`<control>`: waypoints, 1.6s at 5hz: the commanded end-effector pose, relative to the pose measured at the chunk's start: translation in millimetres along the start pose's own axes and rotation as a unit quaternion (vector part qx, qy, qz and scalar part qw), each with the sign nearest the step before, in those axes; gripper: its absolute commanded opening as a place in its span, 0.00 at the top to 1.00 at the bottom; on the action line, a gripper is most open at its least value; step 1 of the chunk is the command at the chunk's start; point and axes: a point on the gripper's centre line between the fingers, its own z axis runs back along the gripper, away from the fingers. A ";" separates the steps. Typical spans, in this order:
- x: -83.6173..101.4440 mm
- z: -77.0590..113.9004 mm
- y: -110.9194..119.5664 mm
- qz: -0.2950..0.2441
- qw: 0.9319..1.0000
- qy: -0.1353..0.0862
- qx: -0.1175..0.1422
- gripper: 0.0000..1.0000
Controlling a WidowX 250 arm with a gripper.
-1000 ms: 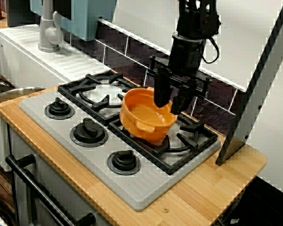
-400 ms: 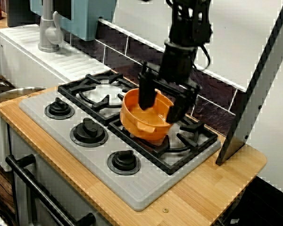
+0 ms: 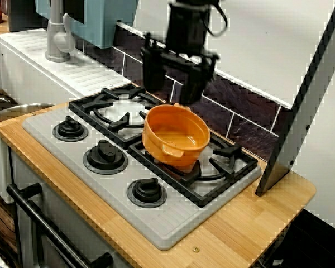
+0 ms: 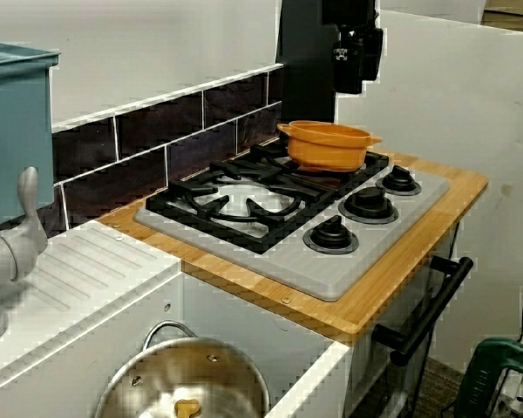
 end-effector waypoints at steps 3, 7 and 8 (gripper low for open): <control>-14.1 13.2 37.2 0.012 0.998 -0.052 0.023 0.00; -2.5 -20.8 47.6 0.023 0.998 -0.051 0.041 0.00; -0.2 -27.2 48.7 0.025 0.998 -0.047 0.044 0.00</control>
